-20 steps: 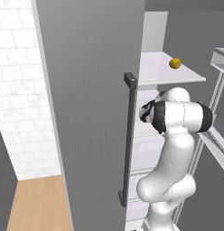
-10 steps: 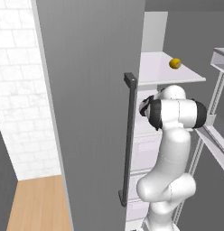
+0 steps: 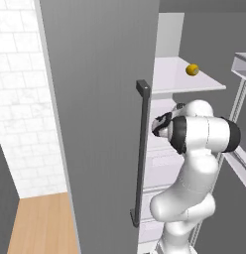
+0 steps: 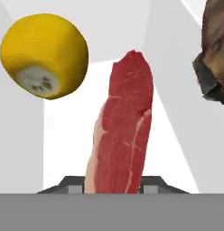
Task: Place one lemon and one steak in each tupperware on the nearby counter, to pack two identical lunches.
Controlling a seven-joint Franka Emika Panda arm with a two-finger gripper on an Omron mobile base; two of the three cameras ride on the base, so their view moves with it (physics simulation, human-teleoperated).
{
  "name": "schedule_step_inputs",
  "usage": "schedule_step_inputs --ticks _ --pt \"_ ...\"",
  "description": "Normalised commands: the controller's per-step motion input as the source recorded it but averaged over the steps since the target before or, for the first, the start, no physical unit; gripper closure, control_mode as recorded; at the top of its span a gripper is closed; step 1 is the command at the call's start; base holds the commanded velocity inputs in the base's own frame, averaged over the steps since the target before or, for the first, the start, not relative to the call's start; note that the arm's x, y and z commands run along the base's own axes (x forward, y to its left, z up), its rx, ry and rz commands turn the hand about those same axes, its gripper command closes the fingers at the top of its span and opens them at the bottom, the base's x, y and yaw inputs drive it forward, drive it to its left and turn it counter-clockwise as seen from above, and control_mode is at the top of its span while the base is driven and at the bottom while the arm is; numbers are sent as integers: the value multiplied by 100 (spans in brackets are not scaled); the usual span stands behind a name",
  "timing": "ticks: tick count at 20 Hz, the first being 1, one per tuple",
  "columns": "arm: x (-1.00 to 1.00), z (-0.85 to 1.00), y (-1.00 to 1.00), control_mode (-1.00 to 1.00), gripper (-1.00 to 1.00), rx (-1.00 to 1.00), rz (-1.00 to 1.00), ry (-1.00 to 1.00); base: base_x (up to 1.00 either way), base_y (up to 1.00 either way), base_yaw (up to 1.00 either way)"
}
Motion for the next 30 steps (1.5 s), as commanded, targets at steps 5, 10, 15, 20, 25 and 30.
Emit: schedule_step_inputs --ticks 5,10,15,20,25,30 --pt "-98 16 43 -100 100 0 0 0 0 0 0" --pt "-100 43 6 -100 100 0 0 0 0 0 0" --pt "-96 69 1 -100 100 0 2 -1 0 0 0" --pt "-89 100 0 -100 100 0 5 6 0 0 0" --pt "-62 77 20 -100 100 0 3 14 0 0 0" --pt "-41 78 26 -100 100 -1 0 6 0 0 0"
